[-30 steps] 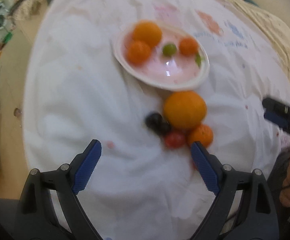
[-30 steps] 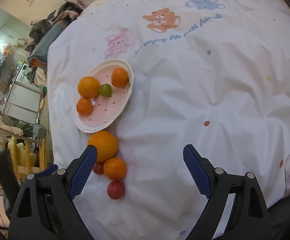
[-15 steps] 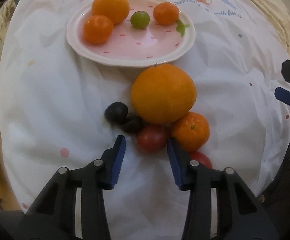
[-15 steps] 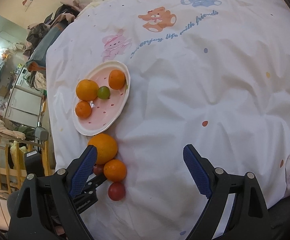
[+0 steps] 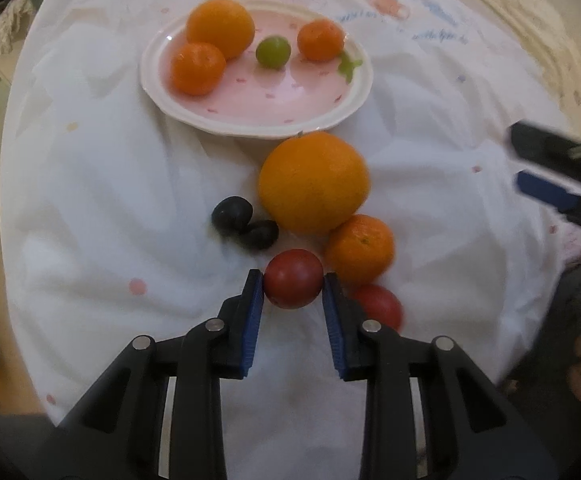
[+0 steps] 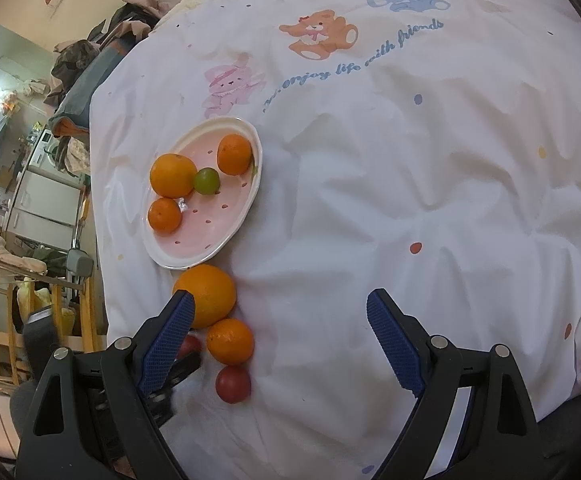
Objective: Organize fruits
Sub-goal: 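Grasp a red tomato with the left tool while the right tool grasps a mandarin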
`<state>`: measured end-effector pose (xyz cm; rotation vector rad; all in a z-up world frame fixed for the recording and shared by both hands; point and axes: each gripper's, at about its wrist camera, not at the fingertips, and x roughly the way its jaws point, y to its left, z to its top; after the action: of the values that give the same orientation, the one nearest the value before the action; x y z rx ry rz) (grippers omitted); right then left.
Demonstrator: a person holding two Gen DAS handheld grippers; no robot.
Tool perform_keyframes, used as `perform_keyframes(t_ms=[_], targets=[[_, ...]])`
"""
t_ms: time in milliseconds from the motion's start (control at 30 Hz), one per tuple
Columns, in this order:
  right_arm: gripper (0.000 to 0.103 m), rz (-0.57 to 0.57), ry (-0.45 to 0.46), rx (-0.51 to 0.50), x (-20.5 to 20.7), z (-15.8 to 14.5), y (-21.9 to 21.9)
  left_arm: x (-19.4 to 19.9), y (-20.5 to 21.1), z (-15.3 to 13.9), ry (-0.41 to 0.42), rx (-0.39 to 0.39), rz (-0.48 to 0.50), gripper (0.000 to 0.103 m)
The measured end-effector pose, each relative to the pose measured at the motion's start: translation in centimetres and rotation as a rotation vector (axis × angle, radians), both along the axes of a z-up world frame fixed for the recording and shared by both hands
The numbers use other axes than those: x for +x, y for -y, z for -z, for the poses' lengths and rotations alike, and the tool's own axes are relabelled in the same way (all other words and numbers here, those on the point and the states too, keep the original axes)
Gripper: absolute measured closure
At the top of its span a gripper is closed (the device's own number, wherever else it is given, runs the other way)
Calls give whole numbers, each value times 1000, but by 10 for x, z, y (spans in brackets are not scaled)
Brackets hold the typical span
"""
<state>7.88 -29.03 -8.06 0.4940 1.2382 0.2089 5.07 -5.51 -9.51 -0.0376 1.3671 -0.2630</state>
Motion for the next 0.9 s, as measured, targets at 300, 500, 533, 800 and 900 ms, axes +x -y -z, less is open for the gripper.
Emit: perform_keyframes(t_ms=[300, 500, 533, 800, 900], targets=[[13, -31, -1, 16, -1, -1, -11, -16, -33, -52, 136, 37, -50, 77], [13, -125, -26, -3, -3, 6, -32, -16, -47, -54, 172, 40, -137, 77], [13, -147, -36, -18, -3, 9, -39, -17, -50, -54, 175, 42, -145, 77], [20, -336, -60, -114, -7, 30, -92, -12, -55, -52, 182, 38, -187, 77], [22, -369, -64, -131, -8, 38, -104, -12, -58, -52, 185, 42, -201, 77]])
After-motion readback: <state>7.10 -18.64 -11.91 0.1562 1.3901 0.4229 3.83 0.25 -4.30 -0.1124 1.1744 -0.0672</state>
